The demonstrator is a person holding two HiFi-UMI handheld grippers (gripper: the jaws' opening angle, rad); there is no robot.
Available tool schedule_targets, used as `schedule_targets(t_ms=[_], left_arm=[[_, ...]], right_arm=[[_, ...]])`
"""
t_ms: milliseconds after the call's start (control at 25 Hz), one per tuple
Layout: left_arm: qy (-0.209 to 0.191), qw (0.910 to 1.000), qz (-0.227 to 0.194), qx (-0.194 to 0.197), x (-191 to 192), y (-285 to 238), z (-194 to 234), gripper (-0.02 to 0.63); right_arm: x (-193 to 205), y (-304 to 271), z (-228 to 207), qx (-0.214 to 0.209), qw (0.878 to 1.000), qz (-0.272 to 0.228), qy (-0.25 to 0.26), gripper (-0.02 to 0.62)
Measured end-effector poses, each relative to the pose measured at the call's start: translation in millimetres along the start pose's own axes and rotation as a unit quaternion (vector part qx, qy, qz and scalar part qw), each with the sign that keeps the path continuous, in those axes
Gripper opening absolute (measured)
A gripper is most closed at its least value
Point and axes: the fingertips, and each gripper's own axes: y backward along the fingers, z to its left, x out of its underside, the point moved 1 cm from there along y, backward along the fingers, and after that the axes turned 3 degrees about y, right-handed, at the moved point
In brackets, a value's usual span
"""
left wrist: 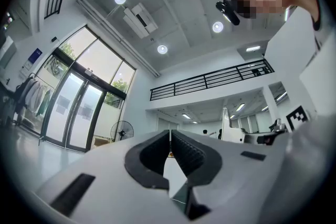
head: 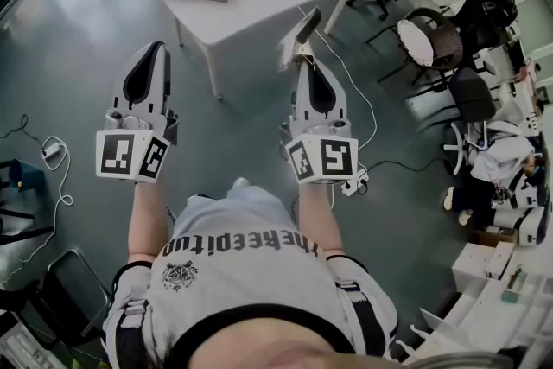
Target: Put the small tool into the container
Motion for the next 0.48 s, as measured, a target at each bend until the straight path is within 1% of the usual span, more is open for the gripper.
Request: schedule_targets(t_ms=[360, 480], left_arm=[[-0.007, 0.9998, -0.013, -0.014, 3, -19, -31, 0.012], [-0.009, 0.9997, -0.013, -0.018, 6, -22, -37, 0.012]], right_arm=[[2, -5, -26, -0.041, 0.999, -0.008, -0.006, 0.005], [6, -7, -34, -0.047, 0.999, -0.007, -0.012, 0.005]])
